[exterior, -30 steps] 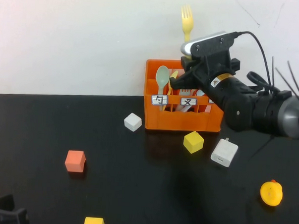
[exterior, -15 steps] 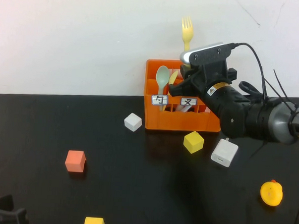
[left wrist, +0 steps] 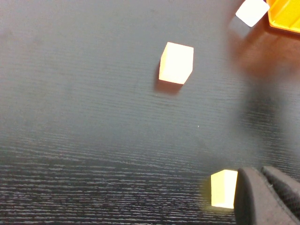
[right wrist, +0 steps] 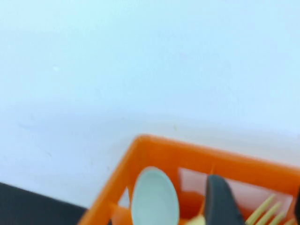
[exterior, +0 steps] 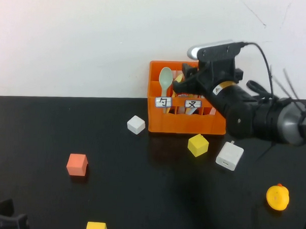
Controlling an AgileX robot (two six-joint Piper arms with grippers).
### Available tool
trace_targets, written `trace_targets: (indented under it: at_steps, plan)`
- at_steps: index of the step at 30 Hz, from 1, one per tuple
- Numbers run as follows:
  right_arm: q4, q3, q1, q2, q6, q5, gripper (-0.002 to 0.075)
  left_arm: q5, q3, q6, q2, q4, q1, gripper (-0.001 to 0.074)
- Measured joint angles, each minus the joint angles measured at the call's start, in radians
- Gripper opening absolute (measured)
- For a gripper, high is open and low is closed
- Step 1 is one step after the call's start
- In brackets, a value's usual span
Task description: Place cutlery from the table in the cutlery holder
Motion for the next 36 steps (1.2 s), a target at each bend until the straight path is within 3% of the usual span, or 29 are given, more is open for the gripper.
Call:
trace_targets:
  at_steps: [5, 7, 10, 18, 36]
  plan:
    - [-0.002, 0.0, 0.011, -0.121, -0.105, 0.087, 0.0179, 0.0, 0.0, 0.006, 0.0, 0.002, 0.0, -0.0001]
    - [-0.008, 0.0, 0.021, -0.201, -0.173, 0.187, 0.0091, 0.0, 0.0, 0.006, 0.0, 0.006, 0.0, -0.0001]
    - [-0.012, 0.0, 0.027, -0.315, -0.251, 0.362, 0.0025, 0.0, 0.0, 0.008, 0.0, 0.008, 0.0, -0.0001]
    - [-0.027, 0.033, 0.029, -0.565, -0.435, 0.786, -0.0001, -0.004, 0.0, 0.013, -0.039, 0.008, 0.0, -0.0001]
    - [-0.031, 0.708, 0.029, -1.231, -0.485, 0.796, -0.0001, -0.073, 0.025, 0.013, -0.132, 0.05, 0.0, -0.0001]
